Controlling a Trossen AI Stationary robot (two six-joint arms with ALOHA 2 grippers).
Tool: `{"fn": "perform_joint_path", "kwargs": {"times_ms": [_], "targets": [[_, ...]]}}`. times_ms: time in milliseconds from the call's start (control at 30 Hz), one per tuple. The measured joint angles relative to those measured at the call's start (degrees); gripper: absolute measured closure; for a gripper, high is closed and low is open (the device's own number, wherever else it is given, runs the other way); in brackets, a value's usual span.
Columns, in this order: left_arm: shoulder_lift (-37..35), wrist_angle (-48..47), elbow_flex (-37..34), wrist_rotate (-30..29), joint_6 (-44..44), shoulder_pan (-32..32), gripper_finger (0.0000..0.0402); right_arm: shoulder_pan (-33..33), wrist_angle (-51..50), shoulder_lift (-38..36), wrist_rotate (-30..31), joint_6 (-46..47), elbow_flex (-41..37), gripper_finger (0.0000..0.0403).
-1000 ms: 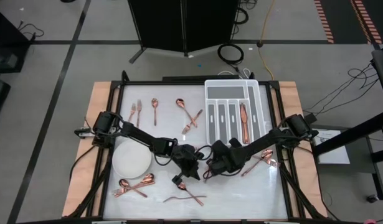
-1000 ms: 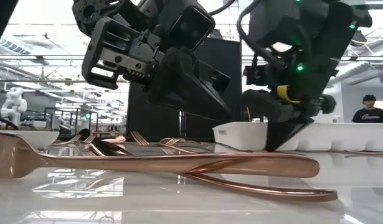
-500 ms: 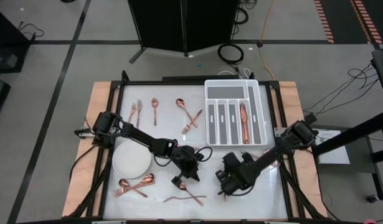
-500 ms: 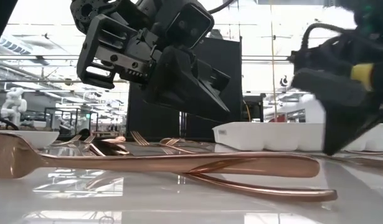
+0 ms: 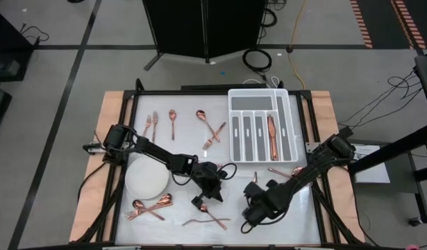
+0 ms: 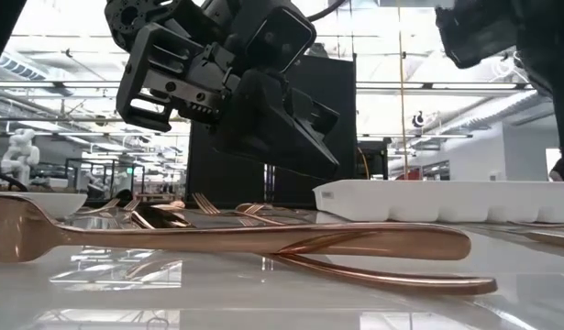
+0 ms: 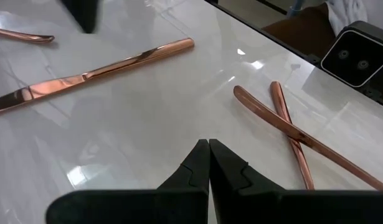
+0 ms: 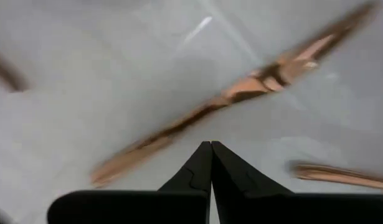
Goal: Sort silverware
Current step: Put the bronze knife into the silverware tray
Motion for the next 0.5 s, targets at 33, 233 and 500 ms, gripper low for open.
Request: {"fn": "perform_joint_path", "kwargs": {"times_ms": [33, 233, 500], "targets": [[0.0, 0.0, 0.0, 0.0, 0.0, 0.0, 0.0402, 0.0, 1.5, 0.0, -0.4, -0.5, 0.0, 0.0403], [0.0, -0.1, 0.0, 0.0, 0.0, 0.0, 0.0402, 0.2, 6.9, 1.6, -6.3, -4.2, 0.0, 0.0403], [0.0, -0.1, 0.0, 0.0, 0.0, 0.0, 0.0402, 0.2, 12.0, 4.4, -10.1, -8.3, 0.0, 0.0403]]}}
